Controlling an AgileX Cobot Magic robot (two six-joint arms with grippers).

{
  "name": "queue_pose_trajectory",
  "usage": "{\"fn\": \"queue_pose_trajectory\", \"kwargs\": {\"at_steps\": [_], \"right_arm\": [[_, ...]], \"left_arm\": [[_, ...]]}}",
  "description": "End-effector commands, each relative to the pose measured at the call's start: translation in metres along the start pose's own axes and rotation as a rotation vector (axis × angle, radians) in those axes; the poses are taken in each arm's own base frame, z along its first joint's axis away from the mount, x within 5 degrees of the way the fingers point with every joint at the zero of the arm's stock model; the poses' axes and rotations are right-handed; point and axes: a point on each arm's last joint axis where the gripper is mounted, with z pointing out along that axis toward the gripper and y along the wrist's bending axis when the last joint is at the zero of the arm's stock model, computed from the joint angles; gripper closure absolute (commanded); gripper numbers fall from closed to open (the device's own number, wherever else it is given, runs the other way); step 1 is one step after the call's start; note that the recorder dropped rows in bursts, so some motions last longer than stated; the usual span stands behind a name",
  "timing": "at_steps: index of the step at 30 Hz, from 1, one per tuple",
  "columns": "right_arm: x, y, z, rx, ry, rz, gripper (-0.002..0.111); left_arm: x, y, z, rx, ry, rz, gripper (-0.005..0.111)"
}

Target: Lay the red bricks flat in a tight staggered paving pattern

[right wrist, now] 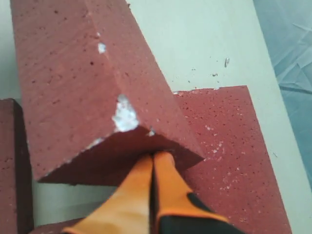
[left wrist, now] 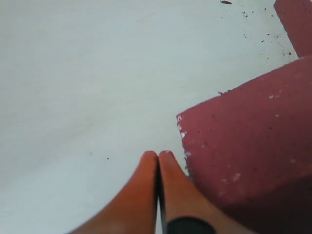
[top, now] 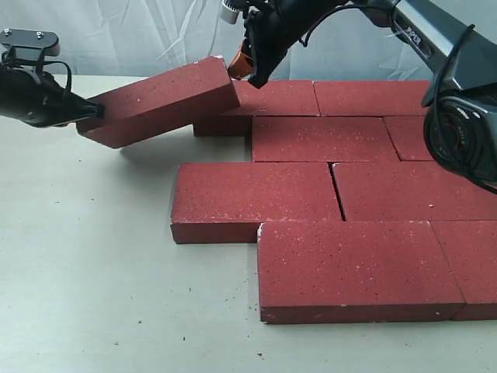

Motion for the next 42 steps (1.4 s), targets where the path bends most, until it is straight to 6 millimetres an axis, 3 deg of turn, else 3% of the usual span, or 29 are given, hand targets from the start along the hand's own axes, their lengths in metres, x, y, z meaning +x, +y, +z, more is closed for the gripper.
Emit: {"fn": "queue_pose_trajectory", "kwargs": {"at_steps": [1,6,9,18,25,32,42], "right_arm": [[-0.007,0.012,-0.003,-0.025,0.042,0.026,0.109],[-0.014,0.042,0.015,-0.114,0.119,0.003,0.109],[-0.015,0.049,0.017,-0.113,0.174,0.028,0.109],[-0.028,0.070,0.011,-0.083,0.259,0.221,0.109],[-0.043,0.106,0.008,-0.162,0.270,0.260,0.109],[-0.039,0.149,0.031,-0.285,0.346,0.241,0.109],[-0.035,0.137,0.057,-0.086,0.289,0.254,0.109]], "left_arm": [[0.005,0.007,-0.013,-0.040,-0.019,0.004,0.107],[0.012,0.023,-0.020,-0.088,-0.020,-0.032,0.107],[0.018,0.025,-0.023,-0.085,-0.003,-0.042,0.107],[0.028,0.024,-0.045,-0.132,-0.035,-0.036,0.107],[0.042,0.019,-0.063,-0.125,-0.027,-0.036,0.107],[0.054,-0.007,-0.075,0.136,0.150,0.049,0.107],[0.058,-0.038,-0.088,0.537,0.158,0.297,0.107]]}}
